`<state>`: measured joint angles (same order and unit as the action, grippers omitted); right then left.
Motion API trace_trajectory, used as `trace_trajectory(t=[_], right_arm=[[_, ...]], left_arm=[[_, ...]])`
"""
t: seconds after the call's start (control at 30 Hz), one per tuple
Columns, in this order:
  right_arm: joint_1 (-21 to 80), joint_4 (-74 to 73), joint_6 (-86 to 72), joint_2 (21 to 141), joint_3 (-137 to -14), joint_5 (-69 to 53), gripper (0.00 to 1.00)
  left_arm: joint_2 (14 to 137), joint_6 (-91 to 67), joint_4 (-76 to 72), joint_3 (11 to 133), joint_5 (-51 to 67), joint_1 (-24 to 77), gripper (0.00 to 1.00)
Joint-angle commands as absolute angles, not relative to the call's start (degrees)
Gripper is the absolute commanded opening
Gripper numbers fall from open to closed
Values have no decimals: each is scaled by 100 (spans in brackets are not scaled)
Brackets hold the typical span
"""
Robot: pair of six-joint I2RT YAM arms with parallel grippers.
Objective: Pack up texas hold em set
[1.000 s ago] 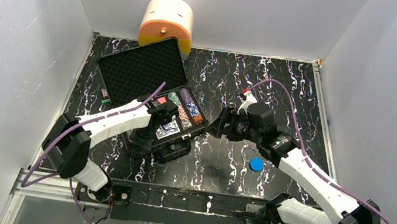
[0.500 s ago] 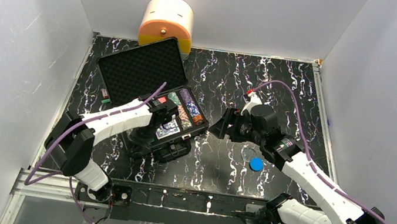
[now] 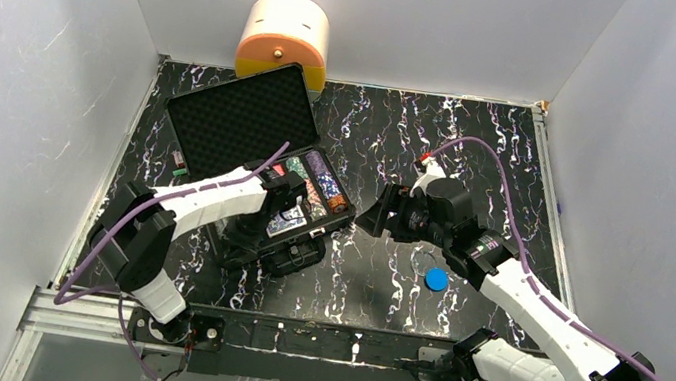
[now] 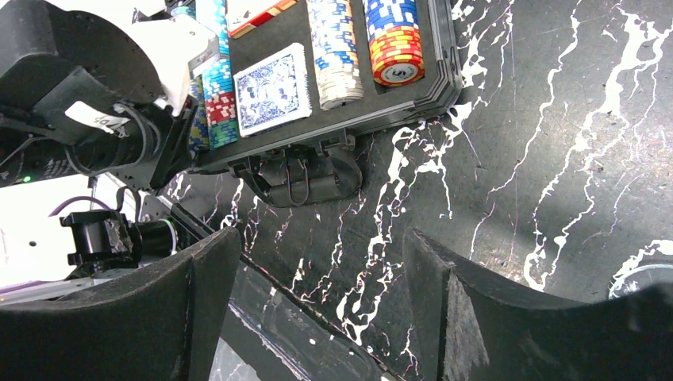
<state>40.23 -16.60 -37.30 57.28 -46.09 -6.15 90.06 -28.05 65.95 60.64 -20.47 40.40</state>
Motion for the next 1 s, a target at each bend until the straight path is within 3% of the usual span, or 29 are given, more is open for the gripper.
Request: trace_trajectory(t=[0.0, 0.6, 0.97], right_arm=[[4023, -1486, -3662, 5669, -4740, -604, 83], [4025, -1381, -3691, 5773, -4685, -755, 83], [4022, -1377, -3685, 5774, -4654, -778, 83]], left_arm=[[9097, -2733, 6426, 6205, -2329, 3961, 16], [8967, -2863, 6787, 6545, -2531, 3964, 21], [8993, -2792, 6788, 6585, -2482, 3973, 14]])
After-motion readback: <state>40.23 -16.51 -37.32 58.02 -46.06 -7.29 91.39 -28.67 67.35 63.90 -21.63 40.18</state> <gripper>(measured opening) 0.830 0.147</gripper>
